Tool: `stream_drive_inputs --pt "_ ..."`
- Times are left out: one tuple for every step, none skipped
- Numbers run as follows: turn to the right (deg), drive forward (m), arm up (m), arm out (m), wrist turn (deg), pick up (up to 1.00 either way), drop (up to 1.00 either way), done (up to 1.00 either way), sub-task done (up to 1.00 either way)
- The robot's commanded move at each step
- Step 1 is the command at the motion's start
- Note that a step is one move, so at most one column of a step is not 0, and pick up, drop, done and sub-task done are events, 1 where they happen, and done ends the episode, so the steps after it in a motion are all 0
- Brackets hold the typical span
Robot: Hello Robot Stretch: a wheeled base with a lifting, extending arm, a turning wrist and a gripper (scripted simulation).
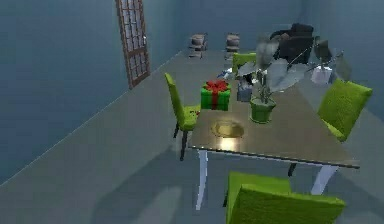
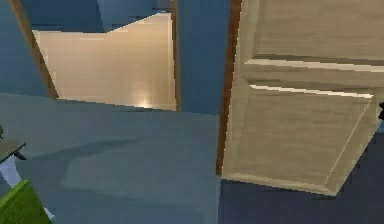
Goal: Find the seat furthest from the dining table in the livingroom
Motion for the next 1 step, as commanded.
stream_drive_inputs --pt "-21.0 0.0 0.0 0.0 0.0 0.0 0.0 0.0 0.0"
